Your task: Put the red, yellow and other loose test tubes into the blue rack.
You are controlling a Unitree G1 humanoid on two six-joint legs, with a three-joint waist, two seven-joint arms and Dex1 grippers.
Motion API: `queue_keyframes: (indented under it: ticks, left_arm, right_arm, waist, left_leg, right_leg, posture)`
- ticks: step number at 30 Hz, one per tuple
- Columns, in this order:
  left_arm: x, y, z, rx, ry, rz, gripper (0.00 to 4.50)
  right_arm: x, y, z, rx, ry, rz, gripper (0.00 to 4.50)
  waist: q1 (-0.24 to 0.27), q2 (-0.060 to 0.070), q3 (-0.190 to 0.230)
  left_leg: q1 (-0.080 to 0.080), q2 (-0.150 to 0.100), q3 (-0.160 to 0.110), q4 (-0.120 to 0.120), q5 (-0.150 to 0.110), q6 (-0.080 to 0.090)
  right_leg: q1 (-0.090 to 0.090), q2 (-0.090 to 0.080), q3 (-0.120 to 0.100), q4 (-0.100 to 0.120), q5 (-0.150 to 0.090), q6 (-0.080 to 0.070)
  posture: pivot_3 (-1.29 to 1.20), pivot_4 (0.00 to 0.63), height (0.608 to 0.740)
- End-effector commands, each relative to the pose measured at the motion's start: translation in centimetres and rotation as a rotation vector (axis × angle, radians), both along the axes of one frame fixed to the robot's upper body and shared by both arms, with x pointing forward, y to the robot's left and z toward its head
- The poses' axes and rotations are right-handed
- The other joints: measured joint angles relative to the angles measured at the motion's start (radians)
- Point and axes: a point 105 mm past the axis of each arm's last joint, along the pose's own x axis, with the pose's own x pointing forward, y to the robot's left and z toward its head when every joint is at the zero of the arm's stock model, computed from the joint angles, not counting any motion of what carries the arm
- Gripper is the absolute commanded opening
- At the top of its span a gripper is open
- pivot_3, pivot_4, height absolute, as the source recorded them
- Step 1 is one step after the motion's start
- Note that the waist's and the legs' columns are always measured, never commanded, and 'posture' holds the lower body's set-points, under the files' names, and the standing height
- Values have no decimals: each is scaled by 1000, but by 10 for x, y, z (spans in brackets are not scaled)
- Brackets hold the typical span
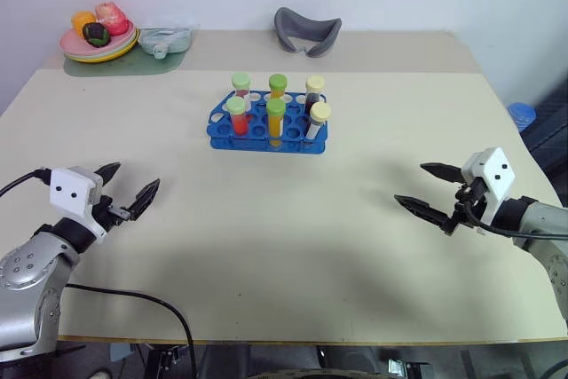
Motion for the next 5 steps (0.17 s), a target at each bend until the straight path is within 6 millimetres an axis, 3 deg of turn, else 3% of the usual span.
queue_keyframes:
  ticks: [1, 5]
  left_arm:
    - [-5, 0, 10, 7, -37, 16, 4131]
    - [-7, -9, 7, -11, -38, 20, 4131]
  right_arm:
    - [-1, 1, 5, -10, -29, 15, 4500]
    - [1, 10, 0, 9, -17, 38, 4500]
  waist:
    - [-3, 0, 0]
    - [-3, 0, 0]
  left_leg:
    - [0, 0, 0, 0, 0, 0]
    - [0, 0, 0, 0, 0, 0]
  right_leg:
    - [0, 0, 0, 0, 0, 0]
    - [0, 0, 1, 0, 0, 0]
  posture:
    - [0, 150, 740]
    - [0, 150, 740]
